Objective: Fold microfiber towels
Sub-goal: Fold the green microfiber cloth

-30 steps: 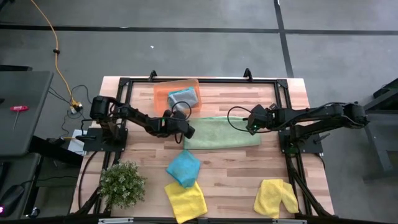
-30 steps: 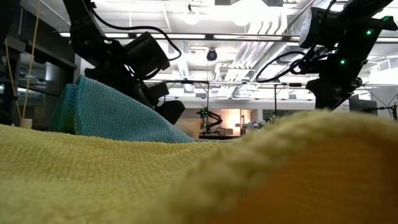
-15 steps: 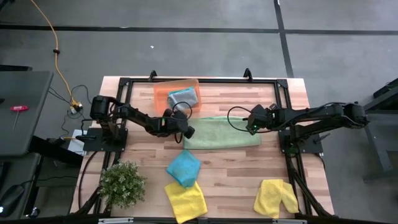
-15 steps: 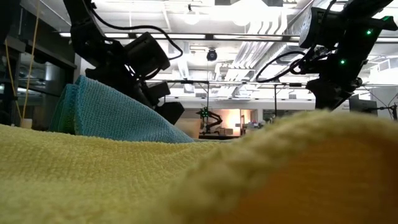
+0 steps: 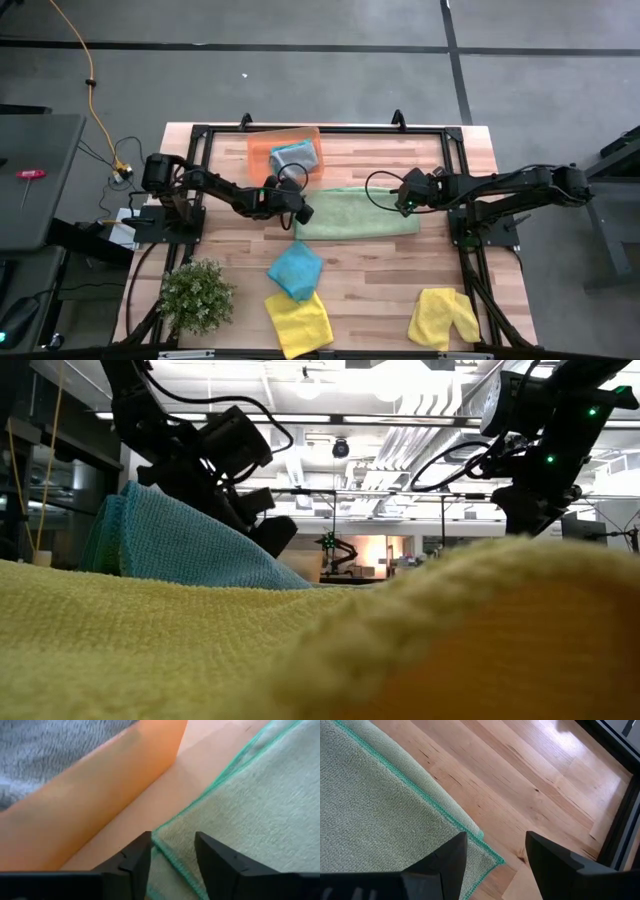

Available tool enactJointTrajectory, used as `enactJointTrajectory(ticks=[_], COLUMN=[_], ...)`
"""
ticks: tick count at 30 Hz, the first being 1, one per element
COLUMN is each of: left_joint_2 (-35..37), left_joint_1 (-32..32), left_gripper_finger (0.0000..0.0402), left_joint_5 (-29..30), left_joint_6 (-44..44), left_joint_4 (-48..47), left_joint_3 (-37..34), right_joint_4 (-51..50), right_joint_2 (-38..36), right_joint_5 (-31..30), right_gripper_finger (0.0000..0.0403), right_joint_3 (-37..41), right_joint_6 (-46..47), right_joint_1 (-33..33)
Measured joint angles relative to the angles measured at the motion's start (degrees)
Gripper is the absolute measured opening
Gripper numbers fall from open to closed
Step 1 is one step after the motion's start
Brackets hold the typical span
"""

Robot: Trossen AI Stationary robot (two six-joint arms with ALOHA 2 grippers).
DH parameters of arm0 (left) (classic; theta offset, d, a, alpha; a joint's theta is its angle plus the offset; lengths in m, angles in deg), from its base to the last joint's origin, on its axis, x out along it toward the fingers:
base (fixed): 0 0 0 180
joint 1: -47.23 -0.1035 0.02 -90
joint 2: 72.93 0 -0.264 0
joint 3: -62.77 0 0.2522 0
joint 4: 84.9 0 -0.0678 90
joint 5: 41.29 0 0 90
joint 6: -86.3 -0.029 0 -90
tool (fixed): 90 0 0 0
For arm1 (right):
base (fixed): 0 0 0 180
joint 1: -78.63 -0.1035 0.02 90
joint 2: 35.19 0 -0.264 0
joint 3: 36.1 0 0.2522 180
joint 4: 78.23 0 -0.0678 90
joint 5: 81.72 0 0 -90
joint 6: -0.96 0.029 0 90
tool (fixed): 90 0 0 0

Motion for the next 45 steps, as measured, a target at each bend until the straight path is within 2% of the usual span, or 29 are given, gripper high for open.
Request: enactJointTrajectory(ticks=[4,8,15,21,27,31,40,45], left_joint_2=[0.0,0.0,0.0,0.0,0.1,0.1,0.2,0.2], left_joint_1=[-0.1,-0.4,-1.5,-2.9,-3.9,-3.9,-3.9,-3.9], left_gripper_finger=[0.018,0.0194,0.0189,0.0177,0.0168,0.0155,0.0083,0.0062], left_joint_5=[0.0,0.1,-2.6,-7.9,-10.8,-10.1,-7.0,-6.8], left_joint_6=[0.2,0.7,3.5,5.4,5.3,4.2,2.7,2.1], left_joint_4=[0.6,1.1,0.9,0.6,0.4,0.5,1.2,2.0], left_joint_3=[0.1,0.1,0.1,0.1,0.1,0.1,0.1,0.1], right_joint_4=[0.3,0.6,1.7,1.7,1.7,1.7,1.7,1.7], right_joint_2=[0.0,0.0,0.0,0.0,0.0,0.0,0.0,0.0], right_joint_5=[0.0,0.0,0.0,0.3,0.3,0.3,0.3,0.3], right_gripper_finger=[0.0194,0.0194,0.0194,0.0194,0.0194,0.0194,0.0194,0.0194], right_joint_3=[0.0,0.0,0.0,0.0,0.0,0.0,0.0,0.0], right_joint_6=[0.0,0.0,0.0,0.2,0.1,0.1,0.0,0.0], right_joint_1=[0.0,0.0,0.0,0.0,0.0,0.0,0.0,0.0])
